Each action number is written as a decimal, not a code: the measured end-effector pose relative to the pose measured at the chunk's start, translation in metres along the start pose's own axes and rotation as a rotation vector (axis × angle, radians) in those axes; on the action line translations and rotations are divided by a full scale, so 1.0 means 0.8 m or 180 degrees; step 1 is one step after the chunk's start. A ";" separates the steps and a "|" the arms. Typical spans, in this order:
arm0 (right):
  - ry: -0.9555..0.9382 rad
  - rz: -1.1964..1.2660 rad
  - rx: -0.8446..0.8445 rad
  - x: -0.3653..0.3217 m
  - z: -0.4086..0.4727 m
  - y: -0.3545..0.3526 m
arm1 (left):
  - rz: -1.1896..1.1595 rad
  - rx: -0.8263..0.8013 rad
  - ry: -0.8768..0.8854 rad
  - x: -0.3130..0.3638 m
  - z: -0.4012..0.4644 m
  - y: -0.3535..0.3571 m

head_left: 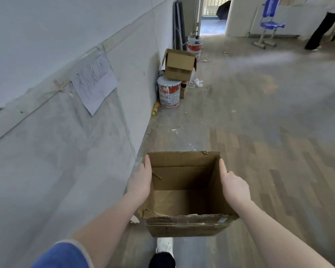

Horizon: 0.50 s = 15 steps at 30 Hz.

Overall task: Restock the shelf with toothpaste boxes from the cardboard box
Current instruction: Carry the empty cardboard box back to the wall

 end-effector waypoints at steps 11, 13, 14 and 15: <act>-0.0390 -0.0257 -0.0333 -0.070 0.302 0.016 | -0.0563 -0.0405 -0.0623 -0.030 0.252 0.049; -0.0484 -0.0233 -0.0332 -0.087 0.347 0.007 | -0.0591 -0.0409 -0.0752 -0.038 0.289 0.036; -0.0523 -0.0230 -0.0355 -0.095 0.368 0.001 | -0.0500 -0.0344 -0.0798 -0.042 0.307 0.028; -0.0576 -0.0237 -0.0372 -0.102 0.388 -0.005 | -0.0433 -0.0311 -0.0864 -0.047 0.323 0.022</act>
Point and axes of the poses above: each hand's wrist, its own z-axis towards the middle knuckle, its own y-axis out of the palm, x = y × z, the point moved 5 cm from there along z, towards the middle knuckle, and after that the axes turned 6 degrees about z, right-handed, at the moved point
